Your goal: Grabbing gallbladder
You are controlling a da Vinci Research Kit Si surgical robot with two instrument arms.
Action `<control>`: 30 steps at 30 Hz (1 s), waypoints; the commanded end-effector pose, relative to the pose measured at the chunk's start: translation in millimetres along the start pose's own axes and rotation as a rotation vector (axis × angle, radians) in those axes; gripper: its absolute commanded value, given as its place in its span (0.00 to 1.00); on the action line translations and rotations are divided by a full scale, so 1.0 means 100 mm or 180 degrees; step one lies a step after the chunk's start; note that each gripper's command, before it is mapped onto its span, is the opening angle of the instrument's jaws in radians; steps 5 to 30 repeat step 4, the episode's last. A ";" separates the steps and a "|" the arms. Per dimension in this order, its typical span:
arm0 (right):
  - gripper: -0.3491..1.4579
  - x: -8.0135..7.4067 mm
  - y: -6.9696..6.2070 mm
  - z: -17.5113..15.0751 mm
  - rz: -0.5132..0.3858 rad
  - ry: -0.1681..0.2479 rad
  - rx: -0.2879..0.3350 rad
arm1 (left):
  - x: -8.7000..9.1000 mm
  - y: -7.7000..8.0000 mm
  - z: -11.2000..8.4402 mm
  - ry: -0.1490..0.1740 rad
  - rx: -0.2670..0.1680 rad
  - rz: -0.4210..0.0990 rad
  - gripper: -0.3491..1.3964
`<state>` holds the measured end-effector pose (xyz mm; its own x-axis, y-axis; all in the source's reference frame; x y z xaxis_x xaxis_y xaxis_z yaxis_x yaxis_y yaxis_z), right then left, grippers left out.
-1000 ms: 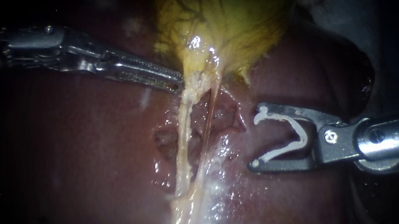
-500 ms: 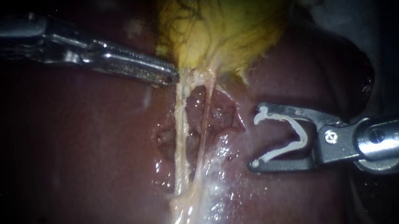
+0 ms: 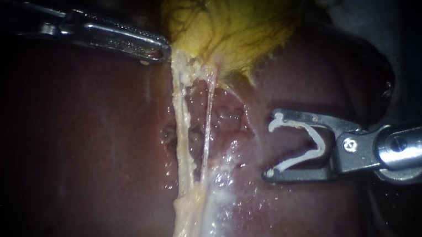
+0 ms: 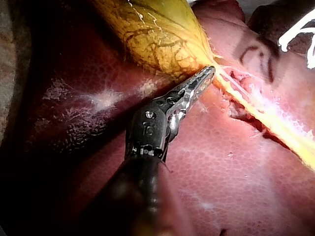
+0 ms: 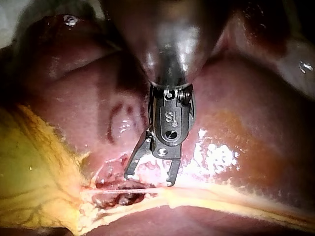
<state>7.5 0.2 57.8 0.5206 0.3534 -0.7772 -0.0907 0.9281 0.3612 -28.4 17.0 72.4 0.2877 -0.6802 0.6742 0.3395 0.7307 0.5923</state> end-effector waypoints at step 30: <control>0.52 0.000 0.000 0.000 0.0000 0.0000 0.0000 | 0.002 0.000 0.001 -0.0001 -0.0004 0.0002 0.00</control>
